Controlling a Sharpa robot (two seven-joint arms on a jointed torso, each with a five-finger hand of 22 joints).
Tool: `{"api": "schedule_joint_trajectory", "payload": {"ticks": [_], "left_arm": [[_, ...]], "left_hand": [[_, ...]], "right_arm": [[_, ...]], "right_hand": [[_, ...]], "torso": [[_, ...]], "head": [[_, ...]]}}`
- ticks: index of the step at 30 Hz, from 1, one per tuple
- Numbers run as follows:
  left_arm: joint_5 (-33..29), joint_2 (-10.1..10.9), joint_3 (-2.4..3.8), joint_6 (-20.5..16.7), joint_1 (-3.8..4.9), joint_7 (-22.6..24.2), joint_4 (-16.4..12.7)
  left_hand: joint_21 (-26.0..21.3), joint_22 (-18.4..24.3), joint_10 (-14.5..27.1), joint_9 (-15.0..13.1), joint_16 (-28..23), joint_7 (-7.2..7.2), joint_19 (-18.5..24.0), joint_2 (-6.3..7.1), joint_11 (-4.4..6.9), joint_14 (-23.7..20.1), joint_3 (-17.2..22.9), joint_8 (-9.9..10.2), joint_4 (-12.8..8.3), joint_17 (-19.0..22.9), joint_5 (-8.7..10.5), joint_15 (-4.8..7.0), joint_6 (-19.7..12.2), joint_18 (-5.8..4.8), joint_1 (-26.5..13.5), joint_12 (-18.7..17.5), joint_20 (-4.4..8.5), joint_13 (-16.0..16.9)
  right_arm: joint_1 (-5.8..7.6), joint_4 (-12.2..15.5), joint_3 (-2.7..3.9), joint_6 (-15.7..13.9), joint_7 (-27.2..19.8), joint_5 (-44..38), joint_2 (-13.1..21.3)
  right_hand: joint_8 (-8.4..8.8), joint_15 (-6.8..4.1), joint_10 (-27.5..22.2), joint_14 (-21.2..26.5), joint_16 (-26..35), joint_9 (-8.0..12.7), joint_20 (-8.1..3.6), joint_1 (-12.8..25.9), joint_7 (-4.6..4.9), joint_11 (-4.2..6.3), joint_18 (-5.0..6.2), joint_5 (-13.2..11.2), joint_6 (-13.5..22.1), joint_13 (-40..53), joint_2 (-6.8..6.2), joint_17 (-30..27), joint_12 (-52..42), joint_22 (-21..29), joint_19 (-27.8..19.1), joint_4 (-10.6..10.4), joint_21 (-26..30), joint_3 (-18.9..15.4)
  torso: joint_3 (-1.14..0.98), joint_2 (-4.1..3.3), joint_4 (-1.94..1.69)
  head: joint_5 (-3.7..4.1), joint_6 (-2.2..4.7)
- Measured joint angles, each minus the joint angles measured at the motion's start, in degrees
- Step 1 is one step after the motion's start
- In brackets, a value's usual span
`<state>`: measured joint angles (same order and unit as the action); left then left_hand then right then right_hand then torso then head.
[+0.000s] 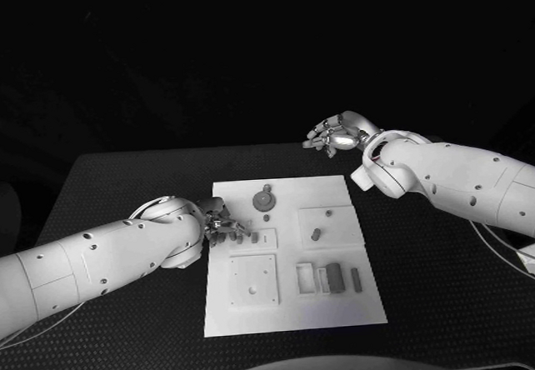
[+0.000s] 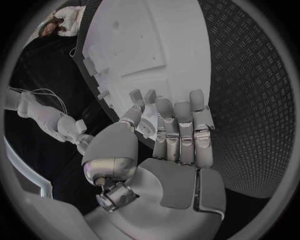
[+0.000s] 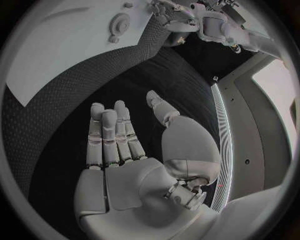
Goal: Assemble the parts on the task board
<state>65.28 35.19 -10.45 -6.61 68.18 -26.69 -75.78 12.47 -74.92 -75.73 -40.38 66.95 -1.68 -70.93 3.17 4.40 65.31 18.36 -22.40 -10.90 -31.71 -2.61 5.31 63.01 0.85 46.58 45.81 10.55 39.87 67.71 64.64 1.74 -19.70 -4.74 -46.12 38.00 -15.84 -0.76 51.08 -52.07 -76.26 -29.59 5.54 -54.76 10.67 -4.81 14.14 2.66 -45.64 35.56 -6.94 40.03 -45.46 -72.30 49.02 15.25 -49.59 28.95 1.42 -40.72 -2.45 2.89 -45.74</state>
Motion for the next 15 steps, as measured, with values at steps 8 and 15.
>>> {"api": "schedule_joint_trajectory", "payload": {"ticks": [8, 15], "left_arm": [[-0.06, 0.47, 0.03, -0.79, 0.03, 0.01, 0.15], [-1.98, 1.19, 0.18, -2.05, -0.01, 0.87, -0.19]], "left_hand": [[-0.08, 0.00, 0.00, -0.11, 0.00, -0.01, 0.00, 0.15, 0.00, -0.01, 0.00, 0.28, 0.00, 0.00, 0.00, 0.01, 0.02, 0.00, -0.15, 0.00, 0.00, 0.09], [-1.17, 0.01, 1.69, 0.34, -0.90, -1.27, 1.05, 0.83, -0.87, -1.19, 0.60, 1.91, 0.19, 0.25, 0.00, 0.10, -1.65, 0.00, 0.22, -1.00, 0.19, 0.06]], "right_arm": [[0.00, -0.01, 0.00, 0.01, 0.00, 0.05, 0.03], [0.00, -0.03, 0.00, 0.02, 0.00, 0.07, 0.02]], "right_hand": [[0.00, 0.06, 0.00, 0.05, 0.00, 0.00, 0.00, 0.00, 0.00, 0.00, -0.01, 0.00, 0.01, -0.06, 0.00, 0.00, 0.00, 0.01, 0.00, 0.00, 0.00, 0.00], [0.00, 0.07, 0.00, 0.06, 0.00, 0.00, 0.00, 0.00, -0.10, 0.00, -0.01, 0.00, 0.10, -0.11, 0.00, 0.01, -0.22, 0.01, 0.00, 0.00, 0.00, 0.00]], "torso": [[0.02, 0.00, -0.02], [0.04, -0.01, -0.03]], "head": [[0.01, 0.05], [0.04, 0.05]]}}
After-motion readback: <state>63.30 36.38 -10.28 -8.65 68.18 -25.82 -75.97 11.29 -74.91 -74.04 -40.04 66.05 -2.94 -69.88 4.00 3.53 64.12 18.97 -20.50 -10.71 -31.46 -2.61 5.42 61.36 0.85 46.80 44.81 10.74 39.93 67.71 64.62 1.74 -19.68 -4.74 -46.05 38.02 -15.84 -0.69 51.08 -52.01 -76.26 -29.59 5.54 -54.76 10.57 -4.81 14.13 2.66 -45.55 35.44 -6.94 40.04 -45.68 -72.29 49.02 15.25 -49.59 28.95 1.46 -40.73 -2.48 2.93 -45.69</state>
